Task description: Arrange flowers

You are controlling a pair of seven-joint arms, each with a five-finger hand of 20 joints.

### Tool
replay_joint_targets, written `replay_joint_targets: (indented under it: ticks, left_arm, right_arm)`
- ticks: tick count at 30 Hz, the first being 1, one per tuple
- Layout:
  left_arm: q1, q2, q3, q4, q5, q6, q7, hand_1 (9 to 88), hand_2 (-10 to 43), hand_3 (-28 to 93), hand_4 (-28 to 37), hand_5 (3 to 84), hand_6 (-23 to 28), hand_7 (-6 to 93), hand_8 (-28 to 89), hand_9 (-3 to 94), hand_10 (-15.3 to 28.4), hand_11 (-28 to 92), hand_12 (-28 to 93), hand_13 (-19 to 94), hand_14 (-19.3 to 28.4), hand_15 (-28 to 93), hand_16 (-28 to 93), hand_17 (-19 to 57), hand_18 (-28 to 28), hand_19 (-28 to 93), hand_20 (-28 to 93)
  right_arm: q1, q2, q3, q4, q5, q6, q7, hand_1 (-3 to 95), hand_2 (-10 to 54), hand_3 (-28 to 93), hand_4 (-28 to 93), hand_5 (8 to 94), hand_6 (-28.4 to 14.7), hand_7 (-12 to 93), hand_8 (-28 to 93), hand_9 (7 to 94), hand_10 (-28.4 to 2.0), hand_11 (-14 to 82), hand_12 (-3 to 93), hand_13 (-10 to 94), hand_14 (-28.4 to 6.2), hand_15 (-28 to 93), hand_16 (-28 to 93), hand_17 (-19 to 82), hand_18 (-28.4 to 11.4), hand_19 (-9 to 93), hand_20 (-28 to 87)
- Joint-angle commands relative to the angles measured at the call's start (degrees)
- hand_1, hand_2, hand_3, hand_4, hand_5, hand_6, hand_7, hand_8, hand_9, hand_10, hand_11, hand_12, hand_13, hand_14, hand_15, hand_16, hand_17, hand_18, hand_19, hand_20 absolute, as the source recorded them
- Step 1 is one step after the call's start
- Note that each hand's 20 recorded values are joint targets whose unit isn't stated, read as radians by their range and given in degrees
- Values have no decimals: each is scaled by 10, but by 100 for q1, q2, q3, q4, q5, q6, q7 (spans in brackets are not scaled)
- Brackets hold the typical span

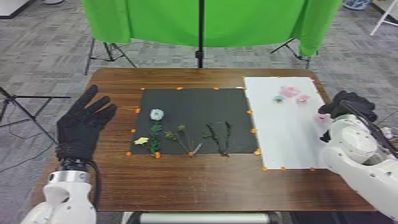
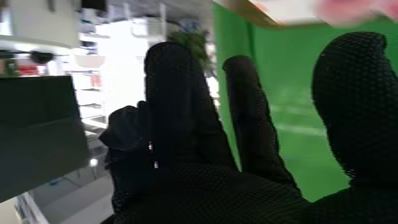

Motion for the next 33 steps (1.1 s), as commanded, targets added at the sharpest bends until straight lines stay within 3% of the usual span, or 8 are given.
replay_joint_targets:
  ticks: [1,7,11,14,16,24,28,33]
  left_arm:
    - [110,-66,49,57,-37,54,-27,243,78,795,-258,371,81,142,-104,359,198,255,114,271,274,547,-84,-71,277,584,153]
    - [104,-120,62,81,8,-14,-79,247,77,795,-255,373,84,143,-104,361,199,261,115,272,275,552,-83,-70,275,586,152]
    - [145,-96,90,75,-17,11,-52,248,77,793,-253,374,85,143,-104,362,200,265,114,272,275,554,-83,-70,274,587,153]
    - [148,-113,74,72,-1,-14,-87,249,77,793,-252,376,86,144,-104,362,200,266,114,271,274,554,-84,-70,274,587,153]
    - [144,-116,68,72,-11,-2,-72,249,78,793,-252,376,86,145,-104,363,200,266,113,272,275,555,-84,-70,274,587,153]
    - [159,-132,0,59,-1,-7,-107,248,78,792,-251,377,87,145,-105,364,200,267,112,272,275,556,-85,-70,273,587,153]
    - [190,-107,-31,35,-2,-7,-65,249,78,793,-251,377,87,144,-105,364,201,268,112,272,275,556,-86,-70,274,587,153]
    - [262,-79,-69,-9,-49,31,37,248,78,793,-251,377,88,144,-104,365,201,268,112,272,276,556,-86,-71,273,587,154]
  right_arm:
    - [207,-103,-356,273,-6,-524,-232,330,-95,772,-283,477,-1,135,-119,493,-195,163,134,478,-158,790,79,210,-214,932,611]
    - [795,-237,-1207,709,-360,-403,-285,362,-95,768,-283,527,35,158,-133,558,-167,171,134,514,-142,782,73,221,-217,932,601]
    - [996,-245,-1731,899,-816,78,-175,477,-95,678,-282,680,64,151,-97,702,-111,191,140,612,-97,756,120,273,-212,932,599]
    - [856,-220,-1718,886,-1084,402,-130,598,-95,531,-283,851,64,127,-15,882,-72,111,260,695,-69,746,157,312,-202,932,604]
    - [811,-165,-1713,764,-1154,661,-110,631,-95,505,-283,891,63,126,1,931,-55,126,290,730,-63,756,172,337,-199,932,617]
    - [839,-110,-1715,-27,-1707,1568,-253,630,-95,525,-283,912,60,135,-1,937,-54,190,269,753,-58,773,189,359,-197,932,642]
    - [873,-462,-1643,-514,-1777,1614,-779,616,-95,553,-283,916,58,138,-1,937,-59,208,264,757,-60,777,192,362,-198,932,650]
    - [1342,-1503,-2050,-739,-1485,1199,-1873,583,-95,602,-283,913,55,138,4,937,-63,224,258,752,-64,784,199,356,-199,932,659]
